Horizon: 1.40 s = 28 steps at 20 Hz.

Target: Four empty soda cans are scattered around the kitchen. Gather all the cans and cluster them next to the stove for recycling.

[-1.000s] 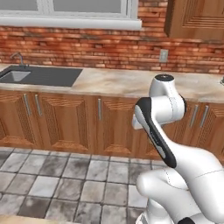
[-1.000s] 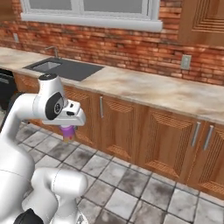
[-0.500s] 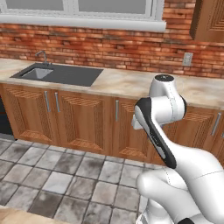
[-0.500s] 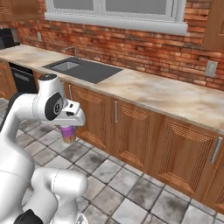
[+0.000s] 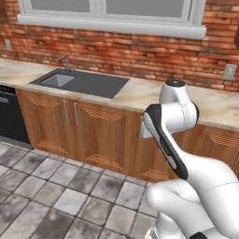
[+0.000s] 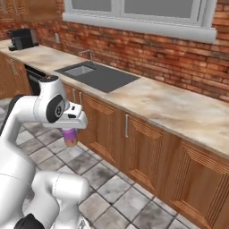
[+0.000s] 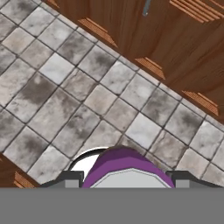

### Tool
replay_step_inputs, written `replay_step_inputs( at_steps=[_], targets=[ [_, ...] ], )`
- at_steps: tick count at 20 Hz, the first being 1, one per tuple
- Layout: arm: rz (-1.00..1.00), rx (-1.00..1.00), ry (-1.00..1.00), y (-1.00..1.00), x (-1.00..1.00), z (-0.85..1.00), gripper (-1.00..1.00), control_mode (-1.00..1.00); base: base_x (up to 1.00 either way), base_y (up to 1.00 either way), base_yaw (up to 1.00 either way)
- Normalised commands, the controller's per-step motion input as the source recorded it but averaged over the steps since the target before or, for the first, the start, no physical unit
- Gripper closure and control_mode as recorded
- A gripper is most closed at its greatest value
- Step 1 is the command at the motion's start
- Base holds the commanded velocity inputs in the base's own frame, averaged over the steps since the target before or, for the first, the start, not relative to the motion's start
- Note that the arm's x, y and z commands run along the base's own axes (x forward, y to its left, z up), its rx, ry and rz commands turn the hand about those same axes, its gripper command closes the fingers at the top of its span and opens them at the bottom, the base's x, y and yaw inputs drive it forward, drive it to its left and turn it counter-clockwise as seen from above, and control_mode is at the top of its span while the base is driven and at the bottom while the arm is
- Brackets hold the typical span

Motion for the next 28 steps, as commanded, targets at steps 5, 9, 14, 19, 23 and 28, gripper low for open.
replay_step_inputs(
  at_steps=[5, 9, 14, 19, 23, 28],
  targets=[
    [0.00, 0.00, 0.00, 0.00, 0.00, 0.00, 1.00, 1.00, 0.61, 0.00, 0.31],
    [0.00, 0.00, 0.00, 0.00, 0.00, 0.00, 1.00, 1.00, 0.54, 0.00, 0.34],
    [0.00, 0.00, 0.00, 0.00, 0.00, 0.00, 1.00, 1.00, 0.40, 0.00, 0.40],
    [0.00, 0.00, 0.00, 0.00, 0.00, 0.00, 1.00, 1.00, 0.34, 0.00, 0.41],
    [0.00, 0.00, 0.00, 0.00, 0.00, 0.00, 1.00, 1.00, 0.41, 0.00, 0.39],
    [0.00, 0.00, 0.00, 0.00, 0.00, 0.00, 1.00, 1.00, 0.69, -0.01, 0.33]
  ],
)
